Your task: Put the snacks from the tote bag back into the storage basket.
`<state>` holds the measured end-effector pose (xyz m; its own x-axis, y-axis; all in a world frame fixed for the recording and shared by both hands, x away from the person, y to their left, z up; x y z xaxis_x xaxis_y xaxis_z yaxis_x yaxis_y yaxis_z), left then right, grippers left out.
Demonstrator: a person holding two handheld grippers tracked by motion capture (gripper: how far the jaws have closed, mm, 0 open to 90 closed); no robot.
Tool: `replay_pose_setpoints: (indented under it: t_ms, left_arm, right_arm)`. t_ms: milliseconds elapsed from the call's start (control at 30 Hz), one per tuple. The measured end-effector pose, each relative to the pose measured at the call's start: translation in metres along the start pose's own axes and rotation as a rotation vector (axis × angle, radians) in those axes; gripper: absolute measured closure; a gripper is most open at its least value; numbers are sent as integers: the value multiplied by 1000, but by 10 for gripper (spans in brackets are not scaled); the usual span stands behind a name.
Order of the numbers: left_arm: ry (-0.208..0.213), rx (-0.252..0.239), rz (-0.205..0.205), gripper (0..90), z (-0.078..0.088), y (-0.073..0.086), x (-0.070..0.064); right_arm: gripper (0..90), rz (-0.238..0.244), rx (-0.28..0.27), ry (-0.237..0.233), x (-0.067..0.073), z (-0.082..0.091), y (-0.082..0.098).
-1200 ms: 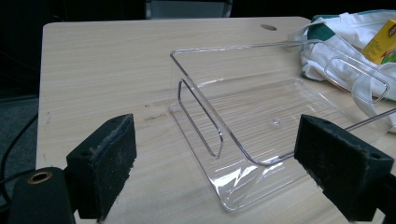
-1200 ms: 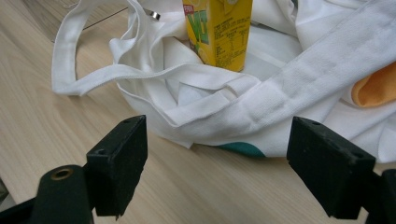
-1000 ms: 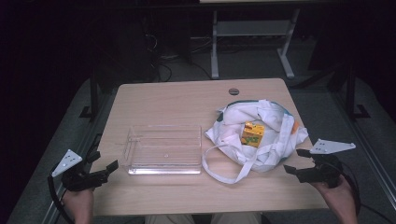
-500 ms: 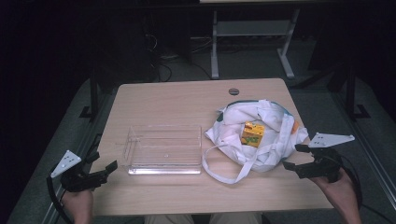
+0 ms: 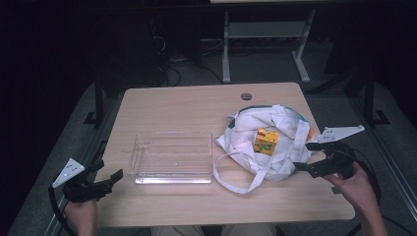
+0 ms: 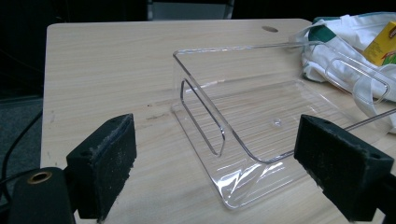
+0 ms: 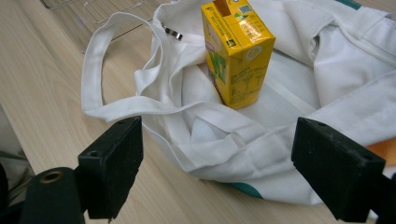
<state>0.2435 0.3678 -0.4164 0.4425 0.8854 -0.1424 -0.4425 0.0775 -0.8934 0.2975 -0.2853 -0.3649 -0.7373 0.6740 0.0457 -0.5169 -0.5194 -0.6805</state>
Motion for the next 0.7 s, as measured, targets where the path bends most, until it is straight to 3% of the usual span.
replay_pose_setpoints:
  t_ms: [700]
  left_arm:
    - [-2, 0, 6, 126, 1, 0, 2]
  right_arm:
    - [154, 46, 59, -39, -9, -11, -38]
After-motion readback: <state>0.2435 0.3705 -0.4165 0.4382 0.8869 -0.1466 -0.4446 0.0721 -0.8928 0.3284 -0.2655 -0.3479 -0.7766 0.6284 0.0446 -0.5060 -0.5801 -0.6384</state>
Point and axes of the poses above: each handheld gripper's, and its own axes: z roughly backward along the jaws, y roughly out of its underside, x roughly to its left, the point moved 1 cm from there along -z, roughly forward along the jaws, and after that the axes turned 2 degrees about x, right-handed, at the moved point
